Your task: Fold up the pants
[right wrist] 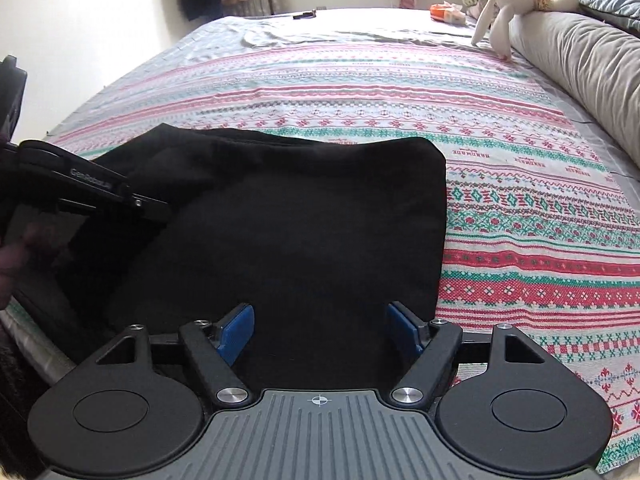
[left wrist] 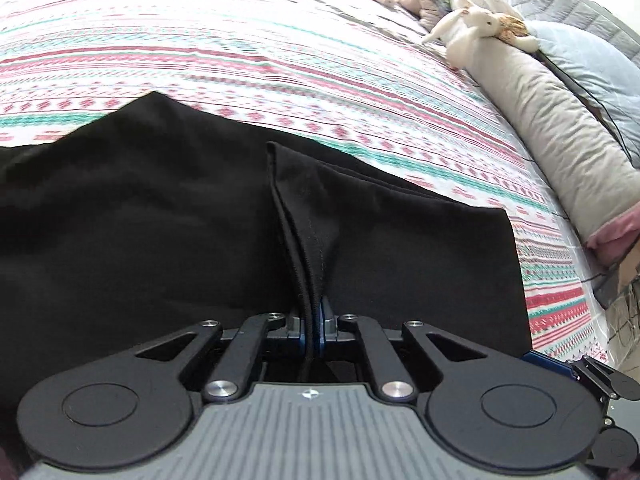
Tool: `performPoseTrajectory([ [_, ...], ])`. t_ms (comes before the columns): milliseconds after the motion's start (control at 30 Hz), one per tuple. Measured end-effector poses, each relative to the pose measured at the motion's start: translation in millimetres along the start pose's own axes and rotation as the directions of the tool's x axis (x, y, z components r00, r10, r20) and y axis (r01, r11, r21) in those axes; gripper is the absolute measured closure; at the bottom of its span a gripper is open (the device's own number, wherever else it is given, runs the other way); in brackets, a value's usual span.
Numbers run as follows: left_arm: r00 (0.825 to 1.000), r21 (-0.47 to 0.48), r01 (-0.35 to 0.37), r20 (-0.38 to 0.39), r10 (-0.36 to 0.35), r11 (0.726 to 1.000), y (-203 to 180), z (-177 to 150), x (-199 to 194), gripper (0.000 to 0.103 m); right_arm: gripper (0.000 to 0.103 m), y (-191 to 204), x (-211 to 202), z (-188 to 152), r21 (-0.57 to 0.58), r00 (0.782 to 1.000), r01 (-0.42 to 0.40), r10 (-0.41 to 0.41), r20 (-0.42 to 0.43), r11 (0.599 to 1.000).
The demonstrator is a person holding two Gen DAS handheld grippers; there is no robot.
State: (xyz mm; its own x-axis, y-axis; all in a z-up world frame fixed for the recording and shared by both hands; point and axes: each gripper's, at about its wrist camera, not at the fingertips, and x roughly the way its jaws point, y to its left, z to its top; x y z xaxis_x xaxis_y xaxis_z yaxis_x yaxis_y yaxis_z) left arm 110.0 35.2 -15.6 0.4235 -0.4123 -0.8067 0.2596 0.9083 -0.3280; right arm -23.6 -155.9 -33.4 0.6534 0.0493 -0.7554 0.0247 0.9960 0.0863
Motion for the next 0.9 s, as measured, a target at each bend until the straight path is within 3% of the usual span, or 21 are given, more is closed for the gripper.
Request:
performPoseTrajectory([
  [200, 0.995, -0.008, -0.101, 0.023, 0.101, 0.995, 45.1, 10.5, -23.7, 0.081, 0.029, 24.1, 9.4, 8.0, -0.078, 1.000, 0.005, -0.004, 0.010, 0.997],
  [367, 0.976, -0.016, -0.208, 0.056, 0.209, 0.978, 79.7, 15.1, -45.2, 0.081, 0.029, 42.3, 22.3, 15.6, -0.125, 1.000, 0.001, 0.000, 0.008, 0.992],
  [600, 0.955, -0.071, -0.284, 0.066, 0.288, 0.956, 124.8, 15.6, -76.9, 0.081, 0.029, 70.1, 35.0, 23.1, -0.171, 1.000, -0.025, 0.026, 0.004, 0.985],
  [700, 0.940, -0.077, -0.328, 0.074, 0.334, 0.941, 141.7, 17.6, -89.3, 0.081, 0.029, 80.7, 39.2, 25.7, -0.190, 0.999, -0.039, 0.040, 0.002, 0.981],
  [900, 0.891, -0.086, -0.437, 0.095, 0.444, 0.895, 169.2, 22.6, -110.5, 0.081, 0.029, 100.8, 44.1, 26.7, -0.214, 0.998, -0.064, 0.065, -0.004, 0.975],
])
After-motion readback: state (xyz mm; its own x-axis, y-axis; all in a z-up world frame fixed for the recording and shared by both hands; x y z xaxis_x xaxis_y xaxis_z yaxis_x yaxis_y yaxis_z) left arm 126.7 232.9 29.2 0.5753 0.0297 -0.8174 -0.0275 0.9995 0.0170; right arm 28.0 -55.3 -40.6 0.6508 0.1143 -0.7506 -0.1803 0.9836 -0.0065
